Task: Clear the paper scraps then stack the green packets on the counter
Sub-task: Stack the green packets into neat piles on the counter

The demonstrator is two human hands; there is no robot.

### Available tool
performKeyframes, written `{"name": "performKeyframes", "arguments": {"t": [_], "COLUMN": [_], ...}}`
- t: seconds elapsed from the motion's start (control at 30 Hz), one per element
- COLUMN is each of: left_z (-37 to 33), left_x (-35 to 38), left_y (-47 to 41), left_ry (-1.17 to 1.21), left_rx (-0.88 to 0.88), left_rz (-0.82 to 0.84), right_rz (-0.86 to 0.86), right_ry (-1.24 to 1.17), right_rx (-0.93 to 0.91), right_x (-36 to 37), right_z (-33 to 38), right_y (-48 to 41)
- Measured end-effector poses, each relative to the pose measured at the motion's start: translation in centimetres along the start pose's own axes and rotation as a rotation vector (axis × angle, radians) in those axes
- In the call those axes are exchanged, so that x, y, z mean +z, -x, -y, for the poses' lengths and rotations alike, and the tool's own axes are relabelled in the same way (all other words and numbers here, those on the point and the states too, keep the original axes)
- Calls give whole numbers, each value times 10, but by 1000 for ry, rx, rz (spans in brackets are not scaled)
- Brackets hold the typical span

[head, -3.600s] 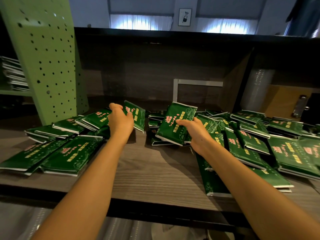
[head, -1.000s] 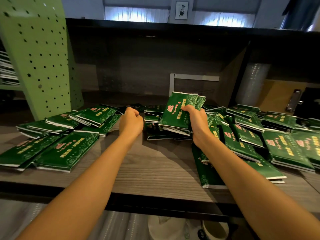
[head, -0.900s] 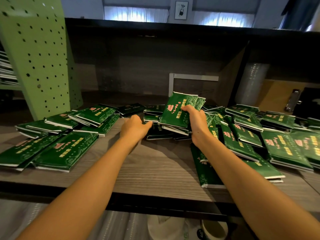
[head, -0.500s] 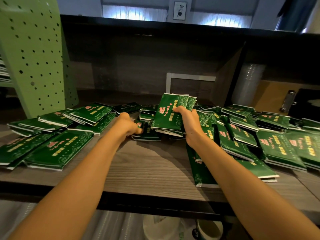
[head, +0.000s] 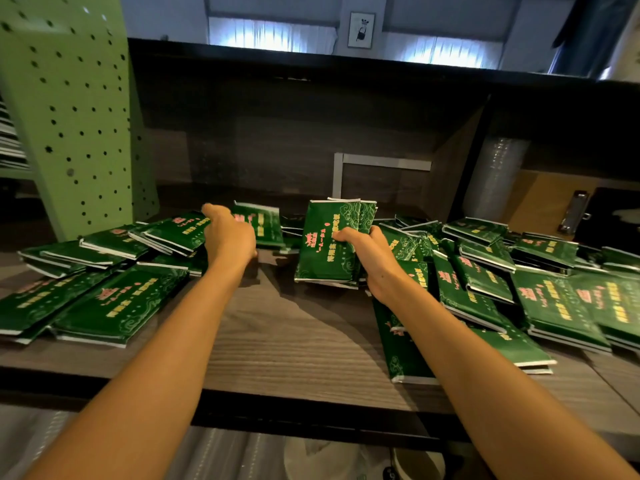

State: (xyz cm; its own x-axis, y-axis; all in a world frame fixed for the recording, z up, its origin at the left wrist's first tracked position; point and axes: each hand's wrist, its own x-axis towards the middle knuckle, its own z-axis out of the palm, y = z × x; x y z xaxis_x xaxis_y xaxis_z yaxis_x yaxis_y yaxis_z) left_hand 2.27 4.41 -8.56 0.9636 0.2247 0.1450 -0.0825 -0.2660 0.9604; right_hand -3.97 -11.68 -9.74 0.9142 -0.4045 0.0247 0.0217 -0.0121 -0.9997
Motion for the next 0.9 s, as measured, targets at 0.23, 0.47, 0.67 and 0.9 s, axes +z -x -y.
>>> {"name": "performKeyframes", "arguments": {"t": [0.23,0.47,0.67,0.9], "left_z": [-15,-12,-10,-10], "left_x": [2,7,0,-1], "left_y": [24,32,27,25], "left_ry": [299,163,-25,-57], "left_rx": [147,215,157,167], "left_rz": [430,626,831,824], "right_rz": [11,-22,102,122], "right_ry": [-25,-125,-100,-53], "right_rx": [9,92,93,24], "right_x": [-4,0,3,-4], "right_z": [2,3,0,1], "right_y": [2,0,-3,2]}}
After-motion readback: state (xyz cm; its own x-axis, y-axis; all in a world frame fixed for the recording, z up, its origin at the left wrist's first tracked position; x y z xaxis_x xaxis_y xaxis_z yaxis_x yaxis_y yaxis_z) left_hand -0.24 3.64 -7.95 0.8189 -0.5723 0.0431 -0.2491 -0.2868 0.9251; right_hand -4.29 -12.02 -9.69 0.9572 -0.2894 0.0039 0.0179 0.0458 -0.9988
